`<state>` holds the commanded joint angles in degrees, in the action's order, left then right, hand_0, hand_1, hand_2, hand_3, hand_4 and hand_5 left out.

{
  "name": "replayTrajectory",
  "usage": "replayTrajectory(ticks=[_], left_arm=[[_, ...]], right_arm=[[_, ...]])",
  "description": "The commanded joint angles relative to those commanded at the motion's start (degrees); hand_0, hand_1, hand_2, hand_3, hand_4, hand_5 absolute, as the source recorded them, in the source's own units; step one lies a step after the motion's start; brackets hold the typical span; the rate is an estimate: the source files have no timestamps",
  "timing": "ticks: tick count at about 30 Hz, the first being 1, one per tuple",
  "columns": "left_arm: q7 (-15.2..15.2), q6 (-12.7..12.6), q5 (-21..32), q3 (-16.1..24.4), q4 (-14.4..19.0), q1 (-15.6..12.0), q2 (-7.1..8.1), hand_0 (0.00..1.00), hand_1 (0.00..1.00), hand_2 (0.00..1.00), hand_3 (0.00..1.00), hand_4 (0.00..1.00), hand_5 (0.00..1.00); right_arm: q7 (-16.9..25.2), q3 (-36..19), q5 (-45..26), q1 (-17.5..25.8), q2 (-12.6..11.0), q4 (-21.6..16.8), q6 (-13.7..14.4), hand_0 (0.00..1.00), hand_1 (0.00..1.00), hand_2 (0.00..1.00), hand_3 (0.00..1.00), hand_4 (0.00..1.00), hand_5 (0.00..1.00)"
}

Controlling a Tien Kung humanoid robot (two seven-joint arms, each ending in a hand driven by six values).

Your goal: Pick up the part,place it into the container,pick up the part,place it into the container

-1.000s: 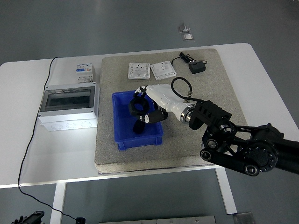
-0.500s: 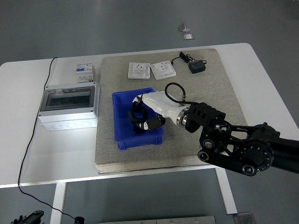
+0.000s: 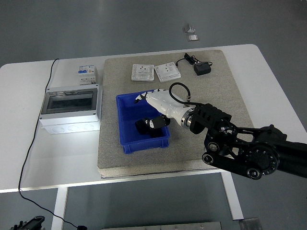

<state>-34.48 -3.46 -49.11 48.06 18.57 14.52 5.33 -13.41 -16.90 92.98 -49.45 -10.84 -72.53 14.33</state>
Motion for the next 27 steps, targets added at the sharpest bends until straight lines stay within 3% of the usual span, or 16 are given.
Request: replayTrajectory(ticks=[8, 9, 13, 14, 15, 20, 21, 26, 27], left_arm=[[0.1, -0.1, 0.2, -0.2, 0.0, -0.3, -0.21, 0.572, 0.491, 0.457, 0.525, 0.002, 0.003], [0.2, -0.2, 0.3, -0.3, 0.0, -0.4, -0.26, 0.571, 0.488, 0.457, 0.524, 0.002, 0.002], [0.7, -0.6, 1.4, -1.0, -0.1, -0.7, -0.48, 0.571, 0.488, 0.457, 0.524, 0.002, 0.002], [0.8, -0.7, 1.7, -1.1, -0.1, -0.8, -0.51, 0.571, 0.488, 0.457, 0.524, 0.002, 0.002], [1.0, -0.8, 2.0, -1.3, -0.1, -0.9, -0.55, 0.57, 0.486, 0.456, 0.523, 0.002, 0.002], [1.1, -0.9, 2.0, -1.3, -0.1, -1.0, -0.64, 0.57, 0.486, 0.456, 0.523, 0.002, 0.002], [1.0, -0.9, 1.9, -1.3, -0.1, -1.0, -0.66, 0.569, 0.486, 0.456, 0.523, 0.002, 0.002], [0.0, -1.3, 1.2, -0.8, 0.2, -1.2, -0.84, 0.569, 0.486, 0.456, 0.523, 0.002, 0.002], [0.3, -1.9, 1.7, -1.1, 0.2, -1.5, -0.99, 0.568, 0.486, 0.461, 0.539, 0.002, 0.002]], right_arm=[[8.8, -9.6, -11.4, 8.5, -4.8, -2.9, 10.2, 0.907, 0.851, 0.835, 0.782, 0.522, 0.135], [10.2, -11.1, -13.1, 9.9, -5.6, -3.1, 11.5, 0.854, 0.808, 0.807, 0.734, 0.528, 0.163], [16.4, -17.8, -21.5, 16.7, -8.0, -2.2, 15.4, 0.854, 0.808, 0.807, 0.734, 0.528, 0.163], [17.7, -19.2, -23.3, 18.3, -8.3, -1.9, 15.8, 0.854, 0.808, 0.807, 0.734, 0.528, 0.163], [19.3, -21.0, -25.5, 20.2, -8.7, -1.4, 16.0, 0.822, 0.778, 0.779, 0.713, 0.579, 0.272], [25.2, -27.5, -34.1, 27.7, -8.4, 0.2, 15.8, 0.822, 0.778, 0.779, 0.713, 0.579, 0.272], [26.2, -28.2, -35.7, 29.0, -8.1, 0.5, 15.6, 0.798, 0.727, 0.759, 0.719, 0.669, 0.404], [28.6, -28.4, -41.5, 31.2, -6.7, 1.1, 14.9, 0.798, 0.727, 0.759, 0.719, 0.669, 0.404], [28.9, -28.5, -42.2, 31.2, -6.7, 1.2, 14.8, 0.779, 0.71, 0.766, 0.749, 0.744, 0.5]])
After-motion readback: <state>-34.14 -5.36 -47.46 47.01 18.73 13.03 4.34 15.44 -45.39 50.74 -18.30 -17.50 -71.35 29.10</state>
